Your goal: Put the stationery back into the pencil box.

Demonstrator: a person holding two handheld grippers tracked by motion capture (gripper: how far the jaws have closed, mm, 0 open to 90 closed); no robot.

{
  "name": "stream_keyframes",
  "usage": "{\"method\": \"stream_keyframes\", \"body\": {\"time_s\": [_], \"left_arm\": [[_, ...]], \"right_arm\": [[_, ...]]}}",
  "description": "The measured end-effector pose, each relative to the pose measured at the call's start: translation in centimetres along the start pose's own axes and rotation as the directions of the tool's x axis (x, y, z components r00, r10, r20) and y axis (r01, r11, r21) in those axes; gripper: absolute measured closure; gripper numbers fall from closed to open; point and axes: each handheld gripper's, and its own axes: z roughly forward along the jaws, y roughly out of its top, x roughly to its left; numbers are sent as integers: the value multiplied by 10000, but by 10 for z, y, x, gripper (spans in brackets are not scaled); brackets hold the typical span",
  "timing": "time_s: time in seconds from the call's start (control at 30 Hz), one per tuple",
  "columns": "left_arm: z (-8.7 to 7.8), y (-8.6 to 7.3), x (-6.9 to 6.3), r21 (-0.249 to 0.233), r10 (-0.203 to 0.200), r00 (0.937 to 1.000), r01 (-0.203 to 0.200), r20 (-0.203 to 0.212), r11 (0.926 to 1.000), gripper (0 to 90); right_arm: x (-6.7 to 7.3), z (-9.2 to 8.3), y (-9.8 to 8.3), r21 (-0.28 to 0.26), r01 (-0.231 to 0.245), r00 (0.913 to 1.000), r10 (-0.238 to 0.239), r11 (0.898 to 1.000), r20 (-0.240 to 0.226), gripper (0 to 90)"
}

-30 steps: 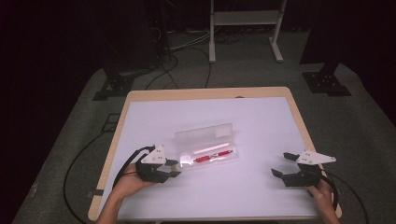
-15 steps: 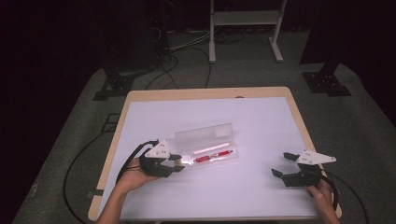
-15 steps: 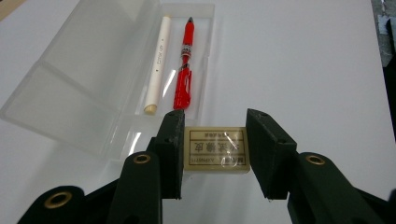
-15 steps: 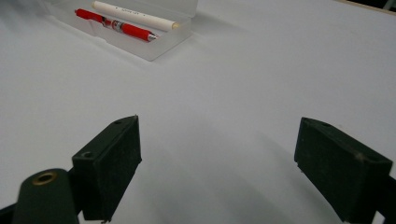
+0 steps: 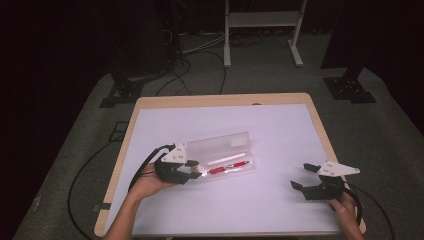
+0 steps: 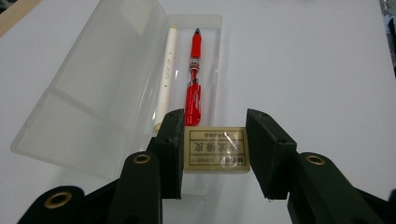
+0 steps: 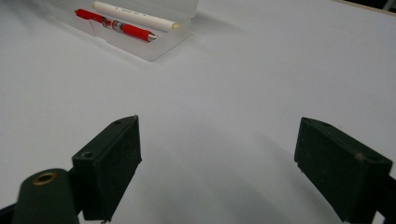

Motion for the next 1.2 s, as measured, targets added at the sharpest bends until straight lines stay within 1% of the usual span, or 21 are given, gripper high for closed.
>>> {"method": "stream_keyframes", "body": {"time_s": [0.07, 0.13, 0.27, 0.33, 0.4, 0.47, 0.7, 0.73, 1.2], "left_arm": [[2, 1, 2, -1, 46, 10000, -46, -25, 10000, 589], [4, 2, 3, 6, -15, 10000, 15, -40, 10000, 589], [8, 3, 7, 121, 48, 10000, -48, -30, 9999, 589], [9, 3, 8, 81, -13, 10000, 13, -27, 10000, 589], [10, 2, 9, 103, -5, 10000, 5, -53, 9999, 589], [11, 1, 11, 45, -80, 9999, 81, -82, 10000, 589], [16, 0, 15, 127, -5, 10000, 6, -87, 9999, 589], [17, -1, 15, 64, -45, 10000, 45, -84, 10000, 589], [27, -4, 22, 240, -37, 10000, 38, -37, 9997, 589]], "right_arm": [[0, 0, 0, -4, 2, 10000, -2, 10000, -4, 138], [0, 0, 0, -2, -7, 10000, 7, 10000, 0, 138], [0, 0, 0, -11, 12, 10000, -12, 10000, -7, 138], [0, 0, 0, -5, 6, 10000, -6, 10000, -10, 138], [0, 0, 0, -13, 10, 10000, -10, 10000, -5, 138], [0, 0, 0, -11, 8, 10000, -8, 10000, 1, 138], [0, 0, 0, 7, -9, 10000, 9, 10000, -5, 138], [0, 0, 0, 1, -2, 10000, 2, 10000, -8, 138], [-1, 0, 0, 4, -33, 10000, 33, 10000, -5, 138]]}}
